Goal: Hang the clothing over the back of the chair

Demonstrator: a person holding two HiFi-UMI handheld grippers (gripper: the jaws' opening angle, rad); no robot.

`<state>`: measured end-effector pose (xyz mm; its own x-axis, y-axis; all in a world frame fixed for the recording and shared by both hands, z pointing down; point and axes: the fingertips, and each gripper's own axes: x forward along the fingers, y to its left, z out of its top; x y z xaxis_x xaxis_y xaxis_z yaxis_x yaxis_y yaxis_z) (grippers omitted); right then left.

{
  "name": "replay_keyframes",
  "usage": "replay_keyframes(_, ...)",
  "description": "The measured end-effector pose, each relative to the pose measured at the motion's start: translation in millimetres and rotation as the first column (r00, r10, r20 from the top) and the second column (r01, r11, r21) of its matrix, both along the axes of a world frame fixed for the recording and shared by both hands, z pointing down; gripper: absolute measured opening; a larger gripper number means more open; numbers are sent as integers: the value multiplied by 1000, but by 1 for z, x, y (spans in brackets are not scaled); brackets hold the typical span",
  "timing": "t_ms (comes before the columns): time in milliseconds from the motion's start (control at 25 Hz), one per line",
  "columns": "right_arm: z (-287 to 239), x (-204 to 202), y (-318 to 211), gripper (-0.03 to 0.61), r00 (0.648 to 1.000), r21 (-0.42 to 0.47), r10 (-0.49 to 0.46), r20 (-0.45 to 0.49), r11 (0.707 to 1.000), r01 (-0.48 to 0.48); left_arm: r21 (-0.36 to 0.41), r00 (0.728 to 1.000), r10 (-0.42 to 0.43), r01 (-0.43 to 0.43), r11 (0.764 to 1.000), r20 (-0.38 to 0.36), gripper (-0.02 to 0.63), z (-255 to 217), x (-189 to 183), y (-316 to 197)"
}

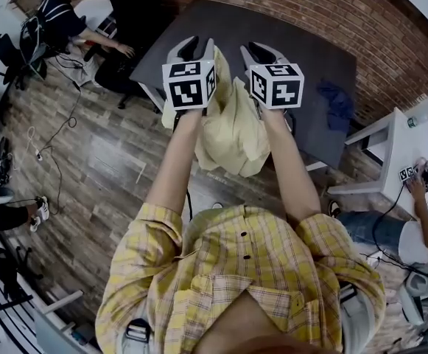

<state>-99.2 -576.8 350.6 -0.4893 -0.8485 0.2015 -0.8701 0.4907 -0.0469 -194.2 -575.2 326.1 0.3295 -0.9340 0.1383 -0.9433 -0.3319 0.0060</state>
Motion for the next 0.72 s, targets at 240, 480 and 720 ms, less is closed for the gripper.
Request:
replay_keyframes(240,-19,1,22,58,1000,43,-20,20,999,19,35,1000,-6,6,999,-9,105,-17,-2,24)
replay_keyframes(480,-37,10,48,32,999,95,-33,35,995,30,55,1000,-20,21,998,-15,97,-26,4,49)
replay_keyframes(720,-45,14,76,12,998,125,-54,45,991,48,69,1000,-22,23,997,-13,72,-28,10,76)
